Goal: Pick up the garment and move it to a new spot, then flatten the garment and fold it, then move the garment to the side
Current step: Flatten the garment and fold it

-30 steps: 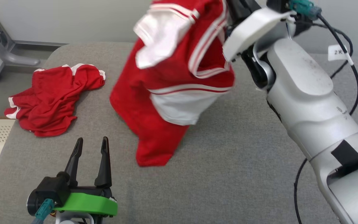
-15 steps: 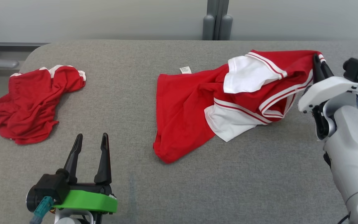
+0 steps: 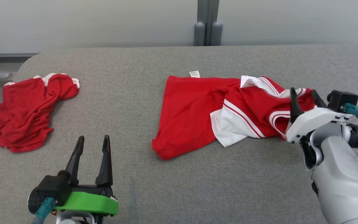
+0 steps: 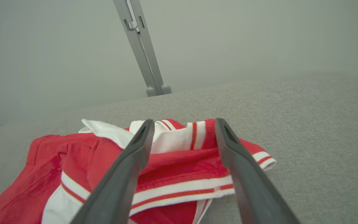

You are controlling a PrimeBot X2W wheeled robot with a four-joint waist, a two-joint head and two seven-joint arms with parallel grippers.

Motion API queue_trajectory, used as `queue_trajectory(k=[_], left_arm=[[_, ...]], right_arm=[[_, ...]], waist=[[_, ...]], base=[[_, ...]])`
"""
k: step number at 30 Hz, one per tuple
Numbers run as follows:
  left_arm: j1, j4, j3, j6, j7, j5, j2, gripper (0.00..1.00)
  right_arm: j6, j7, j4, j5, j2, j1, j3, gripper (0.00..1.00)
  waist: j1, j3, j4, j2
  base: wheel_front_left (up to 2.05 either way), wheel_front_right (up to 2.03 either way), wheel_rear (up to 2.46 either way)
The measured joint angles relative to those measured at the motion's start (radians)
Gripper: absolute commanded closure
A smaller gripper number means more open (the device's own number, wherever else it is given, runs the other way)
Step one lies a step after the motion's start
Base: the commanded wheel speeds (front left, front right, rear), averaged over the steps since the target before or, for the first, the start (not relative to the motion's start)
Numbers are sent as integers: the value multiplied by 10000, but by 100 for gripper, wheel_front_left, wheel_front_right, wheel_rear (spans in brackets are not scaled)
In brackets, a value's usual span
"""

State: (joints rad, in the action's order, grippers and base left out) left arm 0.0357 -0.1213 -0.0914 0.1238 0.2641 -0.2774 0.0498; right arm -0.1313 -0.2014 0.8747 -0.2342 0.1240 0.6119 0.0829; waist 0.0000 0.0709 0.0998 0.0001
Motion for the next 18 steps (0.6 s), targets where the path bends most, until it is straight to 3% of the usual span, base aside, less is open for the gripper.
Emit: queue_trajectory(k=[11, 18], left_arm=[[-186, 128, 40, -8, 0, -6, 0, 0], [-15, 130, -40, -8, 0, -10, 0, 0]], right_arm=[[0, 2583, -2924, -226, -468, -2374, -688, 0], [0, 3150, -3415, -201, -598, -2440, -966, 0]], waist=[[0, 22, -152, 0], [0, 210, -51, 0]], base=[[0, 0, 0], [0, 0, 0]])
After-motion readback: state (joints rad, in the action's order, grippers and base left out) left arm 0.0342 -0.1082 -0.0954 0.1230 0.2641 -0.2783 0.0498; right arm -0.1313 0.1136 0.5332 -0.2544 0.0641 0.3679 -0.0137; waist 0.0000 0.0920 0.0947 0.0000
